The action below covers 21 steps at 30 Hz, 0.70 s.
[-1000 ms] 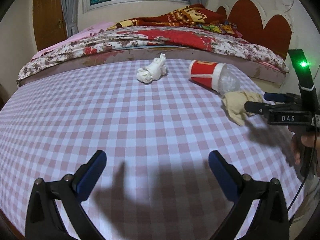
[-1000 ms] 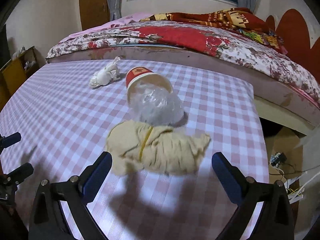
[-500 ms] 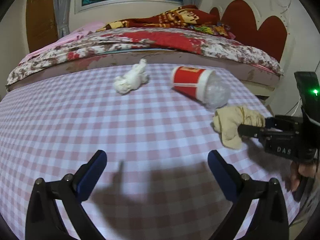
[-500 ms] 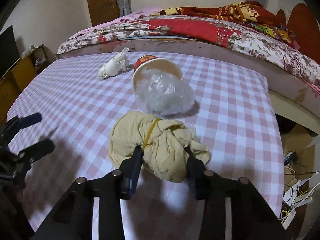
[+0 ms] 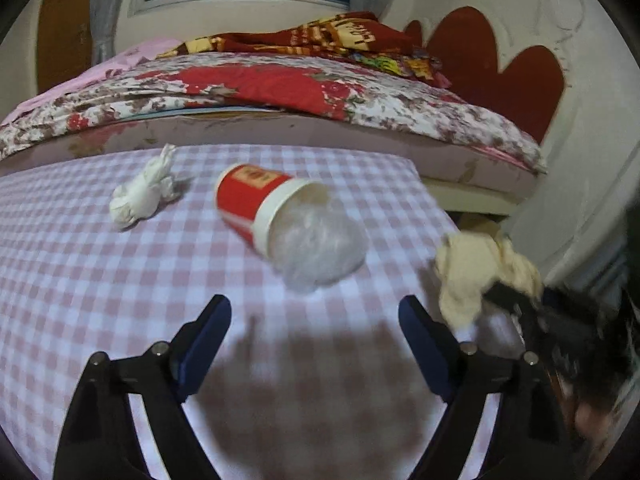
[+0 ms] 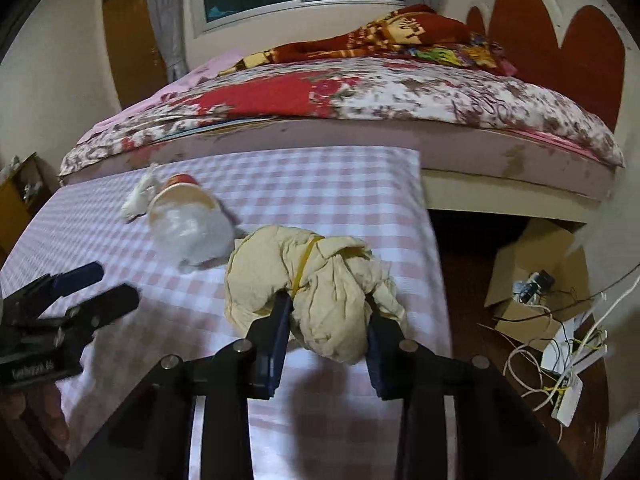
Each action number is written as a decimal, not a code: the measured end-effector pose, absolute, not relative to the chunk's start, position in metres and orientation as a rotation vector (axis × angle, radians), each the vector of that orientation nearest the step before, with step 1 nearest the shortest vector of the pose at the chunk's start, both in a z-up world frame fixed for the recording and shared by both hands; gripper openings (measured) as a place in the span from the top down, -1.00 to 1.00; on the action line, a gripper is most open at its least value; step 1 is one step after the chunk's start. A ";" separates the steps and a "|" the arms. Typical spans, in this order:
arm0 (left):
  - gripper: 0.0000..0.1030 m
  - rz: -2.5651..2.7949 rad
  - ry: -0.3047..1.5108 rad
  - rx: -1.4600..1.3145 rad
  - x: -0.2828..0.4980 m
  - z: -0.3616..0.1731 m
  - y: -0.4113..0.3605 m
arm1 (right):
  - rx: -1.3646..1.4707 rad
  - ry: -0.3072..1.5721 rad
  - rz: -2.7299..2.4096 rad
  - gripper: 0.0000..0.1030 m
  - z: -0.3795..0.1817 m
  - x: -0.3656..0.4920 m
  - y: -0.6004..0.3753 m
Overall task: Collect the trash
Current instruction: 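Grasp the beige cloth bundle with the right tool while the left tool grasps the clear plastic bag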
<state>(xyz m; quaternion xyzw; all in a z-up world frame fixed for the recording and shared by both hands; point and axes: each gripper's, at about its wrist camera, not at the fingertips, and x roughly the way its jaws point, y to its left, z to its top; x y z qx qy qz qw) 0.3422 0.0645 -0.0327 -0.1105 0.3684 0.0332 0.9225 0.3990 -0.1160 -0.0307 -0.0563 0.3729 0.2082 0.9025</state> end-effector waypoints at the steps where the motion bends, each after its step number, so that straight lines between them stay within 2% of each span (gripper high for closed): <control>1: -0.67 0.077 0.759 -0.231 0.349 -0.034 0.063 | -0.103 0.781 0.431 0.31 -0.033 0.402 -0.120; 5: -0.67 0.154 0.793 -0.231 0.379 -0.046 0.063 | -0.079 0.795 0.431 0.31 -0.038 0.406 -0.128; 7: -0.54 0.192 0.834 -0.223 0.389 -0.055 0.068 | -0.059 0.796 0.437 0.31 -0.039 0.407 -0.131; 8: -0.36 0.195 0.840 -0.234 0.390 -0.058 0.073 | -0.058 0.794 0.440 0.31 -0.039 0.408 -0.131; 9: -0.03 0.194 0.855 -0.243 0.390 -0.061 0.079 | -0.058 0.793 0.440 0.31 -0.039 0.408 -0.131; 10: 0.16 0.186 0.862 -0.251 0.389 -0.063 0.083 | -0.057 0.792 0.441 0.31 -0.039 0.408 -0.131; 11: 0.46 0.170 0.863 -0.261 0.386 -0.064 0.087 | -0.054 0.793 0.447 0.31 -0.040 0.407 -0.130; 14: 0.72 0.124 0.839 -0.254 0.367 -0.061 0.100 | -0.063 0.791 0.455 0.31 -0.042 0.404 -0.126; 21: 0.80 0.093 0.787 -0.246 0.312 -0.052 0.132 | -0.083 0.790 0.477 0.31 -0.040 0.392 -0.113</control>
